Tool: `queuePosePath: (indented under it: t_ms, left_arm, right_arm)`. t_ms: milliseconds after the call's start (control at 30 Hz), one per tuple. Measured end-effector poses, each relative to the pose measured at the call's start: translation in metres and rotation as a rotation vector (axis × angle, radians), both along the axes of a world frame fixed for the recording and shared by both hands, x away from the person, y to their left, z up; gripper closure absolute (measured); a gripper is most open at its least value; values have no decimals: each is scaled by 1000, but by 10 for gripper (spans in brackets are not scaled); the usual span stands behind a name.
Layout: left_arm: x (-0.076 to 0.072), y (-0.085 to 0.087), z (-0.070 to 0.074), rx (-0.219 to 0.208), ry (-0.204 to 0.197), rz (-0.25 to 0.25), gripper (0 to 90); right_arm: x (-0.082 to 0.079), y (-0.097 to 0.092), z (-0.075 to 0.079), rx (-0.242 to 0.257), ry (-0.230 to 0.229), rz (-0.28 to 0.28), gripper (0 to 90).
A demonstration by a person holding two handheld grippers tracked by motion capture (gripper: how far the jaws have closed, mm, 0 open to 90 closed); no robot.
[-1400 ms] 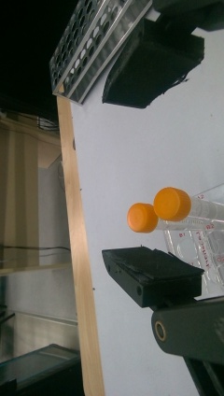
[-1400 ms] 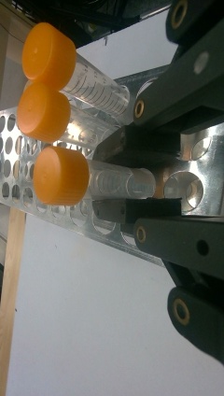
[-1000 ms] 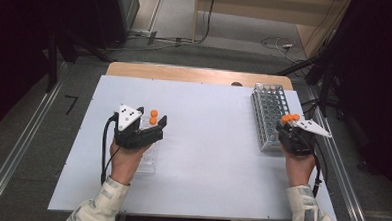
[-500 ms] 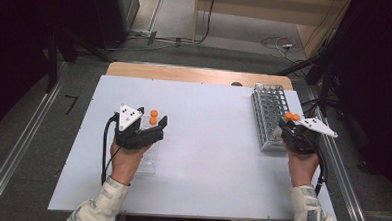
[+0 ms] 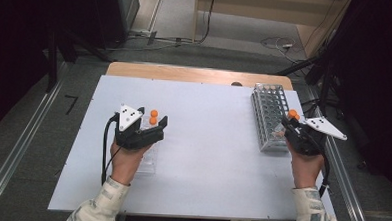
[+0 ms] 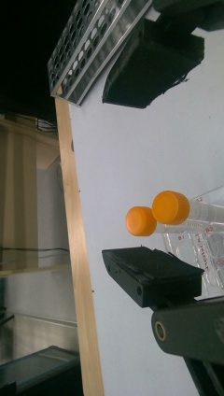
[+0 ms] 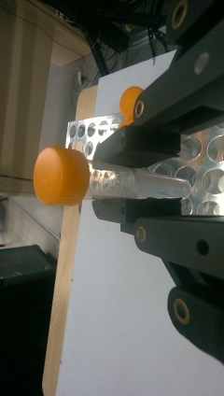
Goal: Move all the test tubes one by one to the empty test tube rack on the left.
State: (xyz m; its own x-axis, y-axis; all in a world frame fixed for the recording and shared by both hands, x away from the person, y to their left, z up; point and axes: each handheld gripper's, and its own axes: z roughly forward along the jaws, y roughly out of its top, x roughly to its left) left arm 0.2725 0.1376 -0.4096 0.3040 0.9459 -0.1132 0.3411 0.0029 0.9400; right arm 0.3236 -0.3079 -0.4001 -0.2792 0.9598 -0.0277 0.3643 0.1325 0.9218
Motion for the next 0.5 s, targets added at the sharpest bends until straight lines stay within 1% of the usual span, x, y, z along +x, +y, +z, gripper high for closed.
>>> queuePosePath:
  t_ms: [100, 267, 500]
  left_arm:
    - [0, 0, 0, 0, 0, 0, 210]
    - [-1, 0, 0, -1, -3, -1, 210]
    - [-1, 0, 0, 0, -4, -5, 210]
  right_arm:
    - [-2, 3, 1, 6, 1, 21, 716]
    - [-3, 10, 0, 23, 17, 59, 716]
    - [-6, 23, -3, 19, 34, 105, 716]
